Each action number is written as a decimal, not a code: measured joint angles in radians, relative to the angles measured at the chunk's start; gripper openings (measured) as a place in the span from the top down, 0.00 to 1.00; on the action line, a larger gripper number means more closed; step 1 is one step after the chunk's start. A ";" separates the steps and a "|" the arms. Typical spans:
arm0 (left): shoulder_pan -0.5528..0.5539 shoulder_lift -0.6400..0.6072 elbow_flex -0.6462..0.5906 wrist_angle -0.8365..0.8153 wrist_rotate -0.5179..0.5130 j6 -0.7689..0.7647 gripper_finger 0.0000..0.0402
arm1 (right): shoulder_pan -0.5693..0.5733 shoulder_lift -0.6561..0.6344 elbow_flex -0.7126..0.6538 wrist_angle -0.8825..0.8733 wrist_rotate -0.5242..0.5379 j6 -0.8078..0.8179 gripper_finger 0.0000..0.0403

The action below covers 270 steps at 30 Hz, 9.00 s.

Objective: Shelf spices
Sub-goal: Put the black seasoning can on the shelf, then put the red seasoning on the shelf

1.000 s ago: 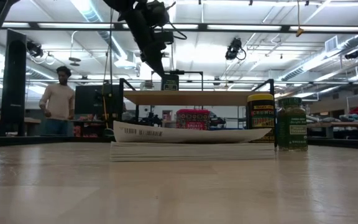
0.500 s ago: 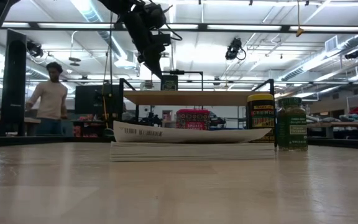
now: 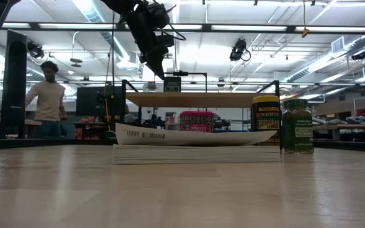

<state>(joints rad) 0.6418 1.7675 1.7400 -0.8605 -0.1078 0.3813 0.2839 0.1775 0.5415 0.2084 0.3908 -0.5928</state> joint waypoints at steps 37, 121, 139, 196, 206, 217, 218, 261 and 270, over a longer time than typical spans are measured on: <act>-0.097 -0.955 -1.179 1.112 0.356 -0.387 1.00 | 0.000 0.173 0.039 0.077 0.231 0.037 0.27; -0.607 -1.284 -1.237 0.996 -0.295 -0.183 0.71 | -0.390 1.691 0.893 -0.858 -0.438 0.293 0.27; -0.607 -1.284 -1.237 0.996 -0.272 -0.178 0.71 | -0.422 1.744 0.898 -0.891 -0.366 0.292 0.28; -0.607 -1.284 -1.237 0.962 -0.273 -0.189 0.71 | -0.879 1.751 1.538 -1.408 -0.415 0.031 0.48; -0.607 -1.284 -1.237 0.963 -0.273 -0.204 0.71 | -0.913 1.751 1.474 -1.356 -0.422 0.013 0.48; -0.607 -1.284 -1.237 0.963 -0.273 -0.204 0.71 | -0.907 1.751 1.474 -1.320 -0.433 0.042 0.42; -0.607 -1.284 -1.237 0.962 -0.273 -0.204 0.71 | -0.904 1.751 1.474 -1.311 -0.433 0.047 0.40; -0.607 -1.284 -1.237 0.942 -0.273 -0.177 0.71 | -0.707 1.734 1.454 -1.337 -0.290 -0.042 0.97; -0.607 -1.284 -1.237 0.942 -0.273 -0.179 0.71 | -0.791 1.734 1.332 -1.276 -0.237 -0.014 0.99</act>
<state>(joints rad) 0.0351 0.4832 0.5030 0.0811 -0.3805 0.2024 -0.5074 1.9118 1.8735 -1.0672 0.1539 -0.6069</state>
